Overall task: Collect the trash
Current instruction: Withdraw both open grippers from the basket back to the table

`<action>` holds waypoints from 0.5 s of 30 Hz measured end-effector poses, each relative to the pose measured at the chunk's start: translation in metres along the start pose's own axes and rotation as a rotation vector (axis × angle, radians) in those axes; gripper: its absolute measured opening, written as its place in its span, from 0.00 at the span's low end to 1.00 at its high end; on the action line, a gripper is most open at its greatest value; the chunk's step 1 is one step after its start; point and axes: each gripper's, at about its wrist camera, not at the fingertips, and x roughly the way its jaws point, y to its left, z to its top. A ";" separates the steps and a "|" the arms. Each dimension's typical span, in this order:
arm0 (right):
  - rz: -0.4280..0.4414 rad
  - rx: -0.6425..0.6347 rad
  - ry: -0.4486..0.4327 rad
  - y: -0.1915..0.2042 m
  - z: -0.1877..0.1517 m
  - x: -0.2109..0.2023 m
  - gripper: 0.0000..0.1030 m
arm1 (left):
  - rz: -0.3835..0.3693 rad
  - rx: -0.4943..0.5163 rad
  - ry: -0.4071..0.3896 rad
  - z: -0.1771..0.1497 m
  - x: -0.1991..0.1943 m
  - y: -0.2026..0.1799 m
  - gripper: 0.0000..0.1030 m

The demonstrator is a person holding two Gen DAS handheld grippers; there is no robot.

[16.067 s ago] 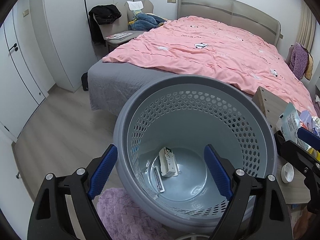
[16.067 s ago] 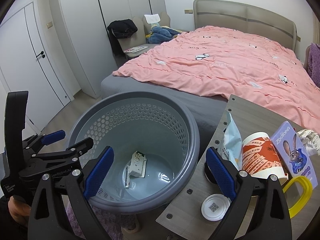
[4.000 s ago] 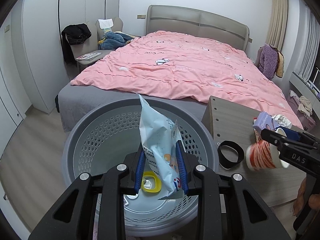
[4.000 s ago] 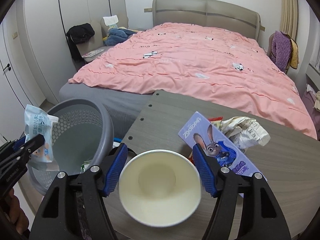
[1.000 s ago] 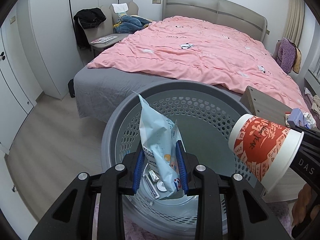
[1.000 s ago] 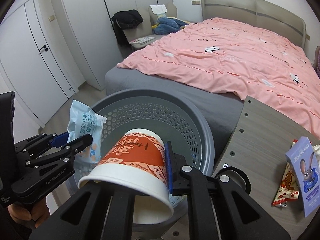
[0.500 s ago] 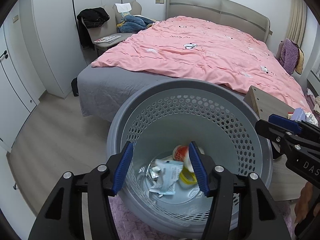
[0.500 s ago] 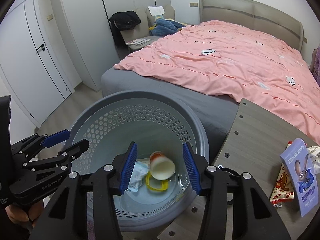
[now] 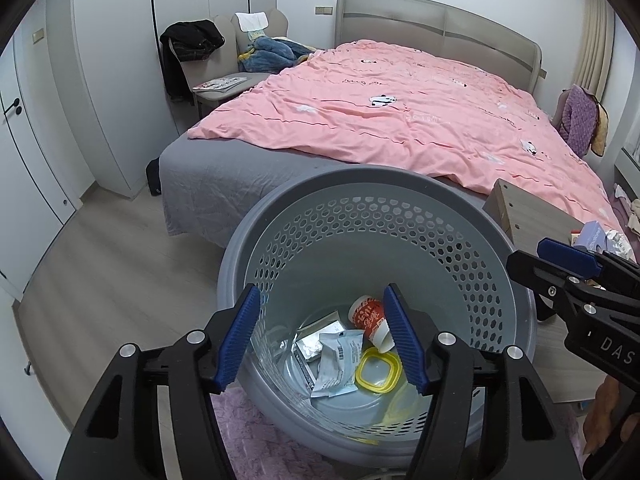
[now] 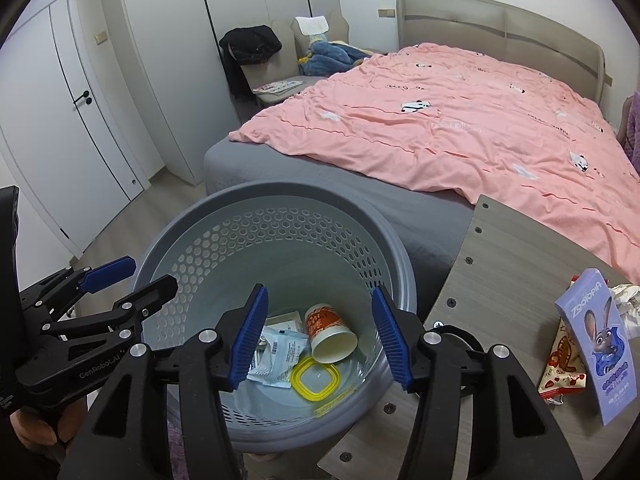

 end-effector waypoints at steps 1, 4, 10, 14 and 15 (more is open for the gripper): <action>0.000 0.000 -0.002 -0.001 -0.001 -0.001 0.54 | 0.001 0.000 -0.003 0.000 -0.001 0.000 0.61; 0.001 0.003 -0.011 -0.002 -0.002 -0.004 0.57 | 0.003 -0.002 -0.011 -0.001 -0.004 -0.002 0.62; 0.003 0.011 -0.018 -0.005 -0.007 -0.010 0.60 | 0.005 -0.012 -0.022 -0.003 -0.008 -0.004 0.67; -0.001 0.027 -0.030 -0.010 -0.015 -0.018 0.63 | -0.004 -0.010 -0.023 -0.005 -0.010 -0.009 0.68; -0.001 0.032 -0.031 -0.012 -0.016 -0.019 0.64 | -0.006 -0.009 -0.024 -0.006 -0.011 -0.010 0.68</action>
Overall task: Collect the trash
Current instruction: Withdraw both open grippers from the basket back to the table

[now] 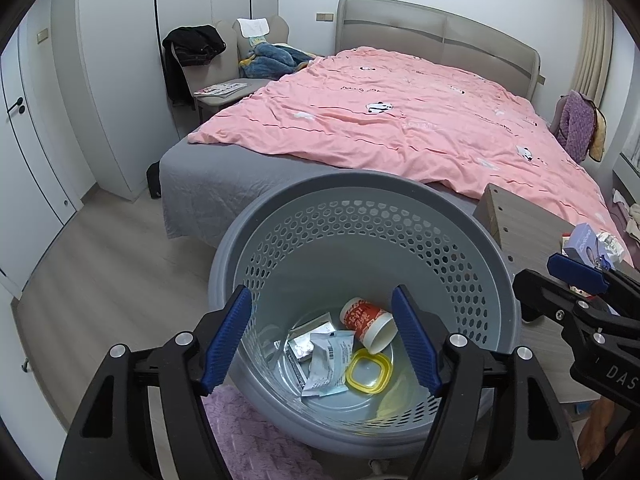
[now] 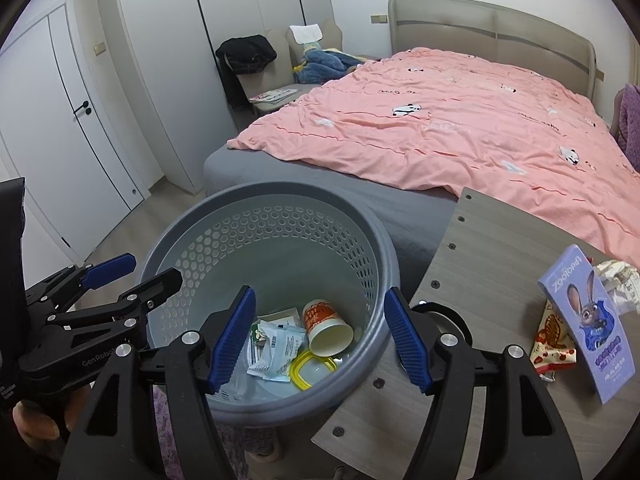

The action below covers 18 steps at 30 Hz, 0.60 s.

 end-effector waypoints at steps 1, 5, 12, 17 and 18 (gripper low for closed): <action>-0.001 0.006 -0.002 -0.002 -0.002 -0.002 0.64 | -0.004 0.001 -0.003 -0.001 -0.001 -0.002 0.68; -0.017 0.028 -0.013 -0.013 -0.013 -0.014 0.68 | -0.027 0.002 -0.010 -0.005 -0.006 -0.011 0.70; -0.073 0.089 -0.033 -0.046 -0.034 -0.042 0.72 | -0.054 0.046 -0.018 -0.010 -0.013 -0.038 0.70; -0.128 0.150 -0.043 -0.078 -0.053 -0.064 0.73 | -0.091 0.096 -0.021 -0.014 -0.018 -0.067 0.70; -0.140 0.161 -0.047 -0.084 -0.057 -0.069 0.73 | -0.099 0.108 -0.019 -0.015 -0.019 -0.074 0.70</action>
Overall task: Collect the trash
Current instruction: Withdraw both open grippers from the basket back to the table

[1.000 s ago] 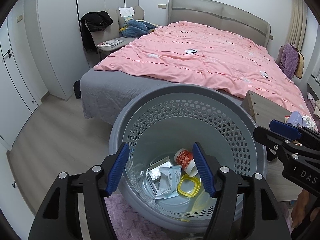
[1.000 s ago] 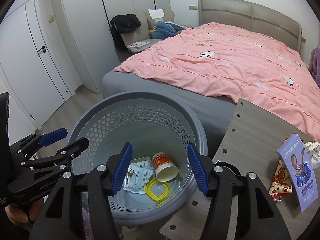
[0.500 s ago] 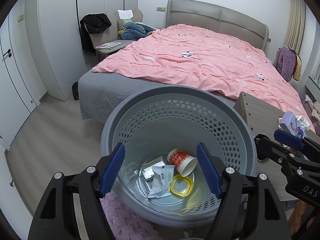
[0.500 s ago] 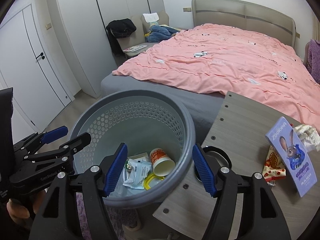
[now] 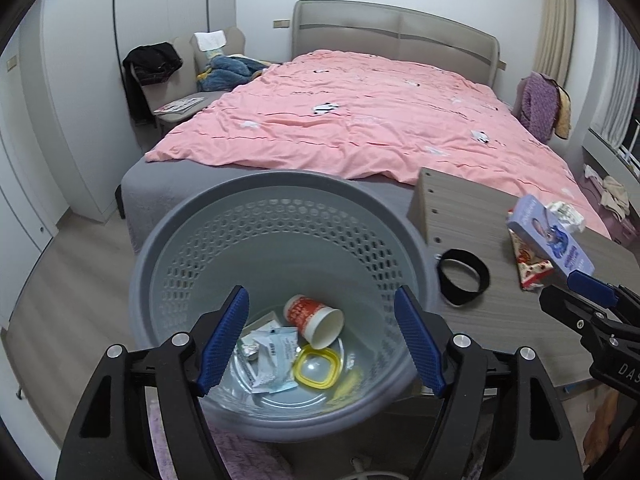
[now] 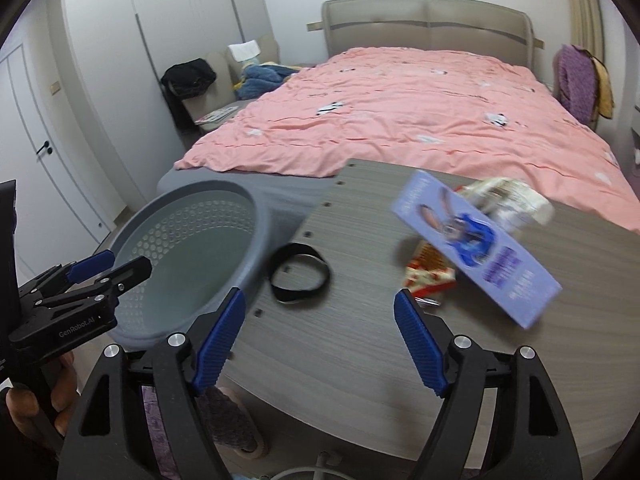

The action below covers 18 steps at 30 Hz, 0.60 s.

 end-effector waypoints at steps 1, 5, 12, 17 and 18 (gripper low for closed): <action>-0.011 0.010 -0.004 -0.007 -0.003 -0.004 0.74 | -0.010 0.010 0.004 0.000 0.000 -0.007 0.70; -0.038 0.048 -0.029 -0.031 -0.010 -0.018 0.74 | -0.053 0.034 0.025 0.000 0.004 -0.034 0.70; -0.050 0.086 -0.087 -0.063 -0.025 -0.040 0.75 | -0.078 0.062 0.071 -0.005 0.023 -0.084 0.70; -0.020 0.117 -0.101 -0.079 -0.034 -0.044 0.75 | -0.037 0.105 0.058 -0.004 0.035 -0.108 0.70; -0.016 0.122 -0.103 -0.083 -0.035 -0.045 0.75 | -0.028 0.112 0.055 -0.004 0.036 -0.111 0.70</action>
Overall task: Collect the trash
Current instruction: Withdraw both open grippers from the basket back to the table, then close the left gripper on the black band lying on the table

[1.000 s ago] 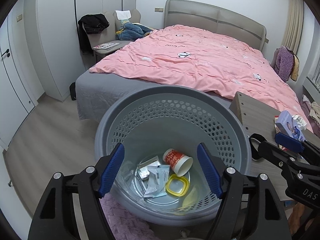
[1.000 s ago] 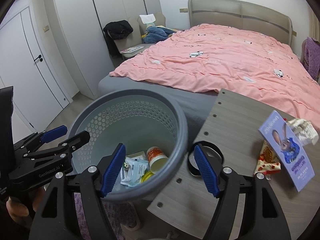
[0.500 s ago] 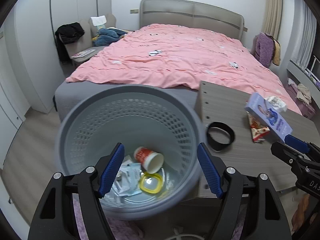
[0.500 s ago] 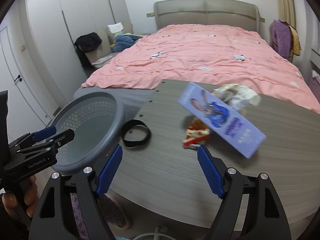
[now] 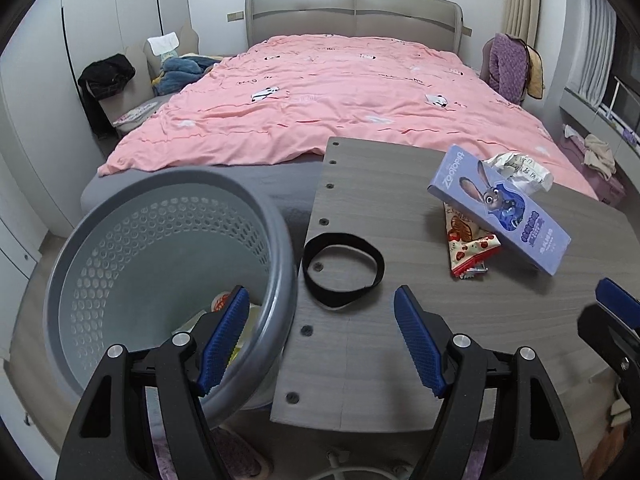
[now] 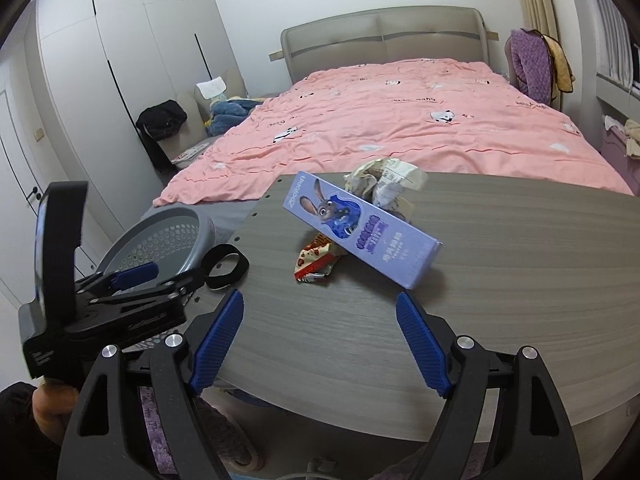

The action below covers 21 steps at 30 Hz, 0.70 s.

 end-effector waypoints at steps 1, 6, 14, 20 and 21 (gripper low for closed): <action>0.005 0.007 -0.001 -0.002 -0.002 -0.002 0.75 | 0.008 0.007 -0.001 0.002 0.003 -0.004 0.70; 0.025 0.047 -0.003 -0.020 -0.008 -0.007 0.75 | 0.044 0.031 0.006 0.012 0.019 -0.017 0.62; 0.023 0.103 -0.004 -0.041 -0.014 -0.009 0.75 | 0.055 0.083 0.054 0.015 0.043 -0.038 0.45; 0.022 0.114 -0.004 -0.045 -0.014 -0.010 0.75 | 0.015 0.068 0.106 0.017 0.057 -0.037 0.15; 0.021 0.116 -0.004 -0.045 -0.014 -0.010 0.75 | 0.002 0.063 0.104 0.017 0.056 -0.036 0.09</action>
